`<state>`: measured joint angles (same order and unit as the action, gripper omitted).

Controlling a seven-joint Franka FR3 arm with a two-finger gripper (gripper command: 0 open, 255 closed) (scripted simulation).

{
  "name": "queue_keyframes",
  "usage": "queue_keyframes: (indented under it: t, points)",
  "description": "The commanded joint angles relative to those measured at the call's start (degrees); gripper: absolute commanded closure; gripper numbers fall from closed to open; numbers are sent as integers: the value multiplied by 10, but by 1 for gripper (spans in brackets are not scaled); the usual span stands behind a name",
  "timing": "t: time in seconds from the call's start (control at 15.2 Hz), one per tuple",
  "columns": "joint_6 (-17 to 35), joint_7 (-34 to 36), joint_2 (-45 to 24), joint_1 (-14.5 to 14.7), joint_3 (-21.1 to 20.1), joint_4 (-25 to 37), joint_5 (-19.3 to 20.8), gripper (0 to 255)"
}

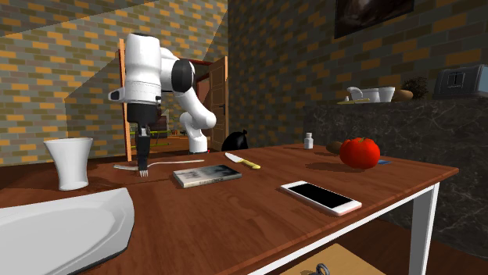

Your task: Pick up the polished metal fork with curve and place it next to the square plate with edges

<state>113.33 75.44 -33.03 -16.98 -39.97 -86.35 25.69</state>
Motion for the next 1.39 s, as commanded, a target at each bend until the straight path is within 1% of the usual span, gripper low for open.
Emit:
queue_keyframes:
  t: [0.0,0.46,0.99,1.06,1.32]
  points:
    - [12,3,-5,0,3,-7,4,255]
    - [55,16,-28,4,15,-33,23,255]
    - [55,16,-28,4,15,-33,22,255]
    - [55,16,-28,4,15,-33,22,0]
    - [55,16,-28,4,15,-33,22,0]
